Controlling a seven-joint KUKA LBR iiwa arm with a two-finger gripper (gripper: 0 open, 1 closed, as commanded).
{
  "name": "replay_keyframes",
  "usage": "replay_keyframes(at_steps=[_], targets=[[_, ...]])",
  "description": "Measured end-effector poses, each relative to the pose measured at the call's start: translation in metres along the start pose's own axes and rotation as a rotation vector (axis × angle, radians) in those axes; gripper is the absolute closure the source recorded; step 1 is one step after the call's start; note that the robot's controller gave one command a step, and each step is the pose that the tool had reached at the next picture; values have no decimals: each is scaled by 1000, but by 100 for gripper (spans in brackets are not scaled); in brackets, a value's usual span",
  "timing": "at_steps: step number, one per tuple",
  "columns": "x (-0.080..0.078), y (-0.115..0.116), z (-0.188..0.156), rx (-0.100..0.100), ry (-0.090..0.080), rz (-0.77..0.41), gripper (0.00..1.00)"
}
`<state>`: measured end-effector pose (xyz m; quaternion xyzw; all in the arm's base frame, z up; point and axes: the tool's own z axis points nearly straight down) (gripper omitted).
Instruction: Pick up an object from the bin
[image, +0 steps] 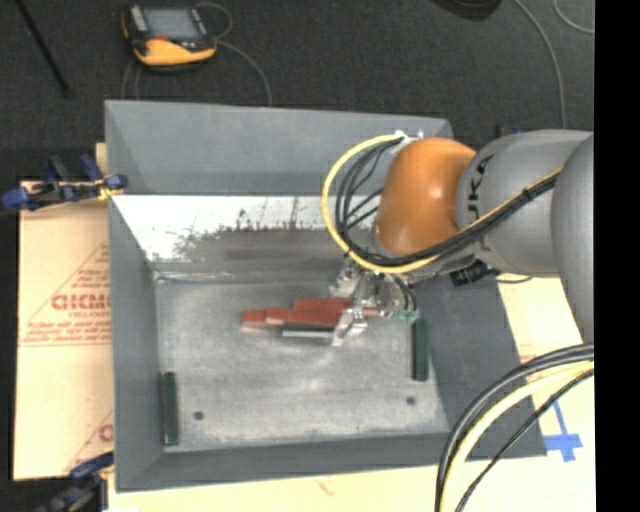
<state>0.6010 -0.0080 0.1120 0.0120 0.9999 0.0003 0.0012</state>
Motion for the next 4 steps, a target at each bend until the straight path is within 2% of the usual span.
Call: replay_keyframes(at_steps=[4], targets=[[0,0,-46,0,2,1,100]])
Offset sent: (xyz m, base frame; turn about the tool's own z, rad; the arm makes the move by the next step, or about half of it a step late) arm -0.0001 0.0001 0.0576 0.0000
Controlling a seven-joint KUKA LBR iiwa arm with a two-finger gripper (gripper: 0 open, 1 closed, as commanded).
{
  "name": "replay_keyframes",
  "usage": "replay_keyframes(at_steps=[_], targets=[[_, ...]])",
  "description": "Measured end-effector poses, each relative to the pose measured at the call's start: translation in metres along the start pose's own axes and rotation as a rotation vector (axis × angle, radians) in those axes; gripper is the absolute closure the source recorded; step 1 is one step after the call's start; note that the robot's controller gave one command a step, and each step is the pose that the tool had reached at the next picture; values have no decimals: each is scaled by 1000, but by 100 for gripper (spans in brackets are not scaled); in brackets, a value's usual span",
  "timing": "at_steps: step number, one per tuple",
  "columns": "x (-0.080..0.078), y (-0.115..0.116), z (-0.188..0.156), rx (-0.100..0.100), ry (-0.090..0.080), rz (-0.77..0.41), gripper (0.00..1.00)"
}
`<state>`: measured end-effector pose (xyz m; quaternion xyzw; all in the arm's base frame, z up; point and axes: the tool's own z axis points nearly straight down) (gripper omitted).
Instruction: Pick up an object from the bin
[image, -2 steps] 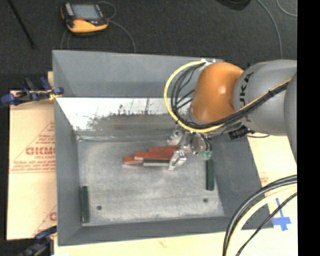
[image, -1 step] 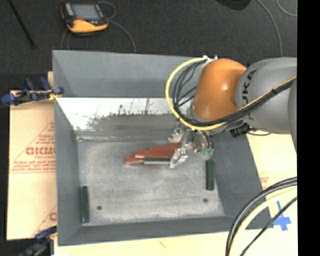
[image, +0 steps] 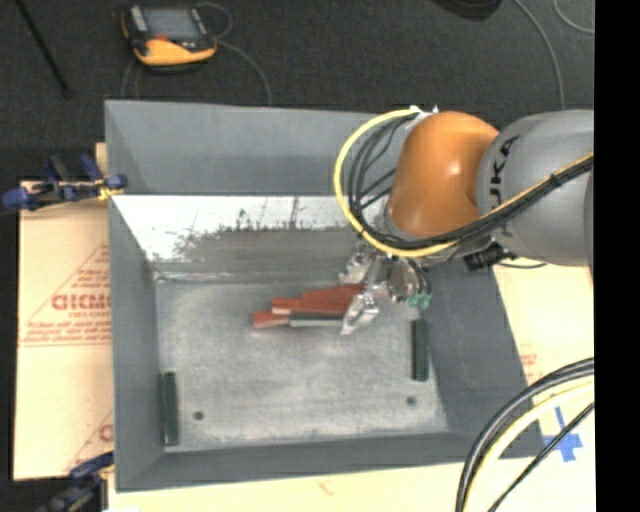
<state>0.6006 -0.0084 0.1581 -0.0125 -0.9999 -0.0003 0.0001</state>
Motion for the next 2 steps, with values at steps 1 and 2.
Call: replay_keyframes(at_steps=[1,2], targets=[[-1,0,-12,0,-3,0,100],[-1,0,-20,0,-5,1,100]])
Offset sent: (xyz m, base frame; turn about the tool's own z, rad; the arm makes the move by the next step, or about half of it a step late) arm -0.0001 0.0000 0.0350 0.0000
